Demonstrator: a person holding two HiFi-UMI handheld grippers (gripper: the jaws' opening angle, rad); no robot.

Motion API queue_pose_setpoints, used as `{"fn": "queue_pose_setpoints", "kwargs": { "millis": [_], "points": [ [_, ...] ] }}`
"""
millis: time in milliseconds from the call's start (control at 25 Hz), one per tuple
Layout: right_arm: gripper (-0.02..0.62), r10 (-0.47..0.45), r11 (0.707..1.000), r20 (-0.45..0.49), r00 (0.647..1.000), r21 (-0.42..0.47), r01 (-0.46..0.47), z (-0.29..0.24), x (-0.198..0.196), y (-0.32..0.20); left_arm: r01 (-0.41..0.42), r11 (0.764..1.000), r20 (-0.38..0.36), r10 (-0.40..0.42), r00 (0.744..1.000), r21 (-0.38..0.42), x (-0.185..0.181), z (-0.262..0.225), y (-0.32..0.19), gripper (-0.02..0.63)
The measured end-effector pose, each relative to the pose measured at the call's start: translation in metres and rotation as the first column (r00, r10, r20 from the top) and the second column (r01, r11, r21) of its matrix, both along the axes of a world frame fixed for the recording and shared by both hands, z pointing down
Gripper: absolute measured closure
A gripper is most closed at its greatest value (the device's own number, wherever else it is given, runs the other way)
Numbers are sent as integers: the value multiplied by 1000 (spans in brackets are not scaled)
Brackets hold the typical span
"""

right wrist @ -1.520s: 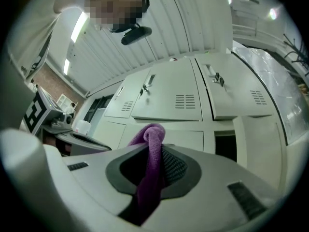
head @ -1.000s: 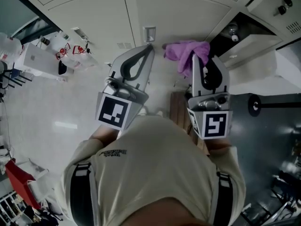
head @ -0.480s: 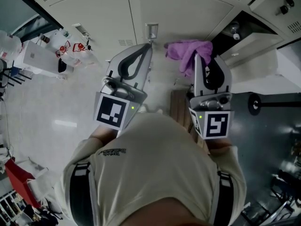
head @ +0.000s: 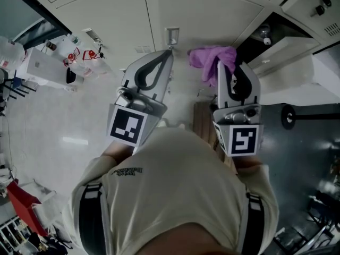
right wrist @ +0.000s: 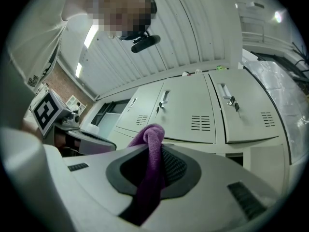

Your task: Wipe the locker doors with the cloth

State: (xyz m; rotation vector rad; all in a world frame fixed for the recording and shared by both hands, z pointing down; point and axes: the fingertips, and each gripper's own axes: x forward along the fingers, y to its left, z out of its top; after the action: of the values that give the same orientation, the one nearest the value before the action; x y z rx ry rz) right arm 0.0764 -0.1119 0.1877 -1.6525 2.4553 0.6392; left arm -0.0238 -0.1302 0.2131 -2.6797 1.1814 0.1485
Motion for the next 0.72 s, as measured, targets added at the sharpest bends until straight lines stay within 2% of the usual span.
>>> {"fn": "queue_pose_setpoints", "kwargs": {
  "millis": [720],
  "points": [
    [541,8,1000,-5,1000,-8,-8,3,-4,-4,-15,1000,9,15,1000,-7,-1,3,-3,604]
  ]
}}
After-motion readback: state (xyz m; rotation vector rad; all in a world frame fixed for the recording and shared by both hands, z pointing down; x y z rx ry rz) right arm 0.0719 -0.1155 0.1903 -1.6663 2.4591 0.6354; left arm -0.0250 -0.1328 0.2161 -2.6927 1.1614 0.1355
